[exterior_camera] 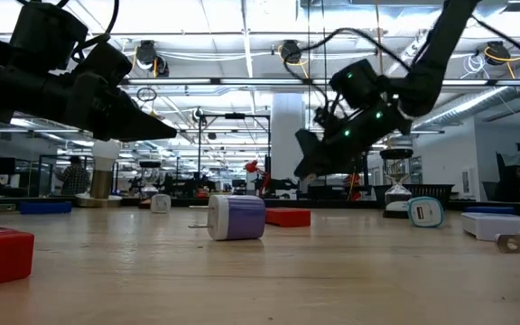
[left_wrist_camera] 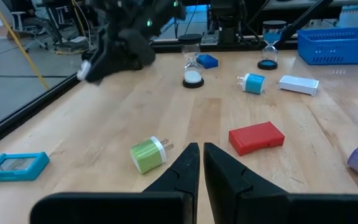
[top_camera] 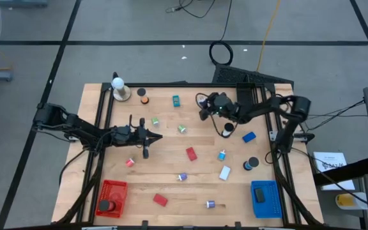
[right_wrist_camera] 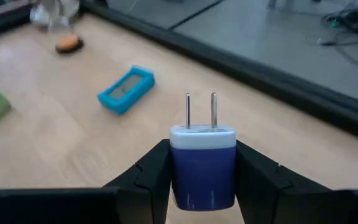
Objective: Pick & Place Office items
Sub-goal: Put the violet charger adapter into the black bin
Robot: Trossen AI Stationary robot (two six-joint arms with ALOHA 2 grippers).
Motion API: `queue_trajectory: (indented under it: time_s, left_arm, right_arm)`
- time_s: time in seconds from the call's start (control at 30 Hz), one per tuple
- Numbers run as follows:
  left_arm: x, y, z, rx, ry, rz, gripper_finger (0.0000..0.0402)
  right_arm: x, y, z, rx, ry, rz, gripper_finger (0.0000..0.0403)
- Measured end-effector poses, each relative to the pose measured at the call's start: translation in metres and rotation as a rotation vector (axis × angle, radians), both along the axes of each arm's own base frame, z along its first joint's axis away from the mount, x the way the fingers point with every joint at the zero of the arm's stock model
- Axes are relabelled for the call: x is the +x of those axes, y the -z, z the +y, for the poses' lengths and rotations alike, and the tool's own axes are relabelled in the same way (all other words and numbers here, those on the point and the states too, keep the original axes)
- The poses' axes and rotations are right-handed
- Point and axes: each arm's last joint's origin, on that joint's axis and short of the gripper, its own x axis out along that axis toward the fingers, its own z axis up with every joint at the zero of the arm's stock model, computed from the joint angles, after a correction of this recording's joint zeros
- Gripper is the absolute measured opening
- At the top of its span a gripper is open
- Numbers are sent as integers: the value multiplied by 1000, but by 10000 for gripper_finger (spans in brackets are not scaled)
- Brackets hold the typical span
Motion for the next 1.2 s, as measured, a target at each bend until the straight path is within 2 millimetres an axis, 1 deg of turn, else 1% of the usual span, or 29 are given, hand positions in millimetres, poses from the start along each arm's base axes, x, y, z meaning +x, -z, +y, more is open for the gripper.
queue_trajectory:
  time_s: [0.07,0.2,0.33,0.4,0.5,0.6,0.67,0.73,0.8,0.9,1.03,1.1,1.2]
  left_arm:
    - [0,0,0,-25,-7,-4,31]
    - [2,-2,4,-124,-65,-29,31]
    - [12,-12,20,-262,-146,-89,32]
    - [22,-18,31,-312,-164,-62,41]
    - [41,-30,46,-405,-199,62,77]
    - [60,-46,57,-446,-254,169,134]
    - [70,-58,62,-479,-258,196,179]
    - [82,-70,66,-522,-206,175,222]
    - [93,-73,68,-566,-159,183,258]
    - [108,-67,71,-599,-170,232,299]
    - [126,-61,77,-591,-211,265,327]
    - [134,-61,78,-590,-211,262,329]
    - [140,-62,80,-589,-210,258,317]
  right_arm:
    - [6,6,2,-7,-62,2,128]
    - [17,10,17,-94,-195,40,128]
    - [26,6,38,-206,-332,62,128]
    - [31,2,50,-260,-380,38,128]
    - [37,-4,66,-345,-439,6,128]
    - [40,-7,77,-404,-462,0,128]
    - [41,-7,81,-433,-462,13,128]
    - [41,-7,85,-450,-474,26,128]
    - [42,-7,88,-463,-488,30,128]
    - [43,-9,91,-492,-498,20,128]
    - [44,-13,96,-539,-493,6,128]
    - [44,-13,97,-546,-500,11,128]
    - [44,-12,98,-547,-506,20,128]
